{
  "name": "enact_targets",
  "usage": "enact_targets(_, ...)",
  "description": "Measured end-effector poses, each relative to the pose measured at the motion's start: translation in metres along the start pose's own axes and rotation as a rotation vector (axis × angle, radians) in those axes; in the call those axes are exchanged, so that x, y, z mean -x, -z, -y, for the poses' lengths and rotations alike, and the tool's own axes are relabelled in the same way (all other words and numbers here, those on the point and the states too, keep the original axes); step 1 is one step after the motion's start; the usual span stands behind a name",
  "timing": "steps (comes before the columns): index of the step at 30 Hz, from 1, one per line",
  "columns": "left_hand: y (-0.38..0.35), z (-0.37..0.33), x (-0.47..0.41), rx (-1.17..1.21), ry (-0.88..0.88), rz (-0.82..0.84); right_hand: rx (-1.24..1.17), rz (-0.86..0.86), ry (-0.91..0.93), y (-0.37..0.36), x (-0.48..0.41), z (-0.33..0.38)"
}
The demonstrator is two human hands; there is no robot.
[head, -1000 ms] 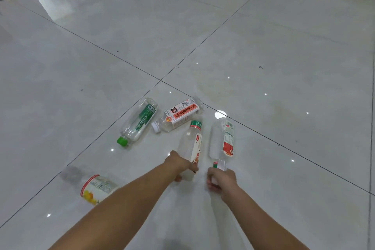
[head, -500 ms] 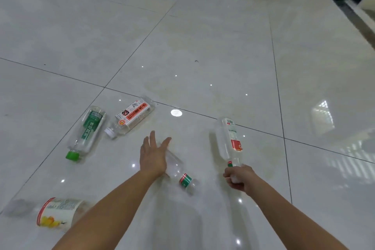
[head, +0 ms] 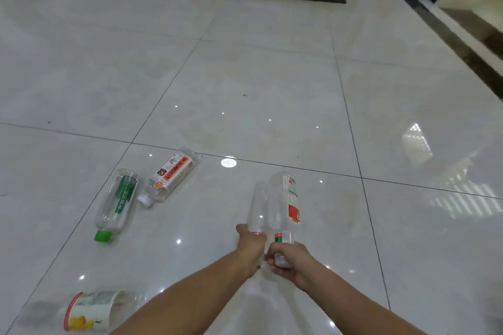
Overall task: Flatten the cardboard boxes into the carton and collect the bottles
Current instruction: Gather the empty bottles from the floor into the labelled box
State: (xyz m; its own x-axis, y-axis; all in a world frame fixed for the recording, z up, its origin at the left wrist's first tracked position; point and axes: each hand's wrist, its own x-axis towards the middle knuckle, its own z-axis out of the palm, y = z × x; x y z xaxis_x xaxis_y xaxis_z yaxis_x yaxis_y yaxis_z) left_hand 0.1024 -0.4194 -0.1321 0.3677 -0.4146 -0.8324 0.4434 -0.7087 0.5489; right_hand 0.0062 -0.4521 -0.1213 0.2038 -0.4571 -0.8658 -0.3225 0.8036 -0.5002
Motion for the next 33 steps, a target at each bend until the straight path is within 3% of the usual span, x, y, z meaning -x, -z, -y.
enact_targets(10, -0.162, -0.057, 0.101, -0.208, -0.409, 0.335, -0.574, -0.315, 0.213, 0.149, 0.097, 0.051)
enact_targets(22, -0.435, 0.042, 0.285, -0.569, -0.705, 0.972, -1.155, -0.814, 0.463, 0.428, 0.230, -0.043)
enact_targets(27, -0.490, 0.110, 0.298, -1.082, -1.004, 0.966, -1.214, -0.781, 0.354, 0.487, 0.239, -0.120)
enact_targets(33, -0.495, 0.169, 0.297, -1.535, -1.180, 0.863, -1.125, -0.748, 0.083, 0.504, 0.228, -0.194)
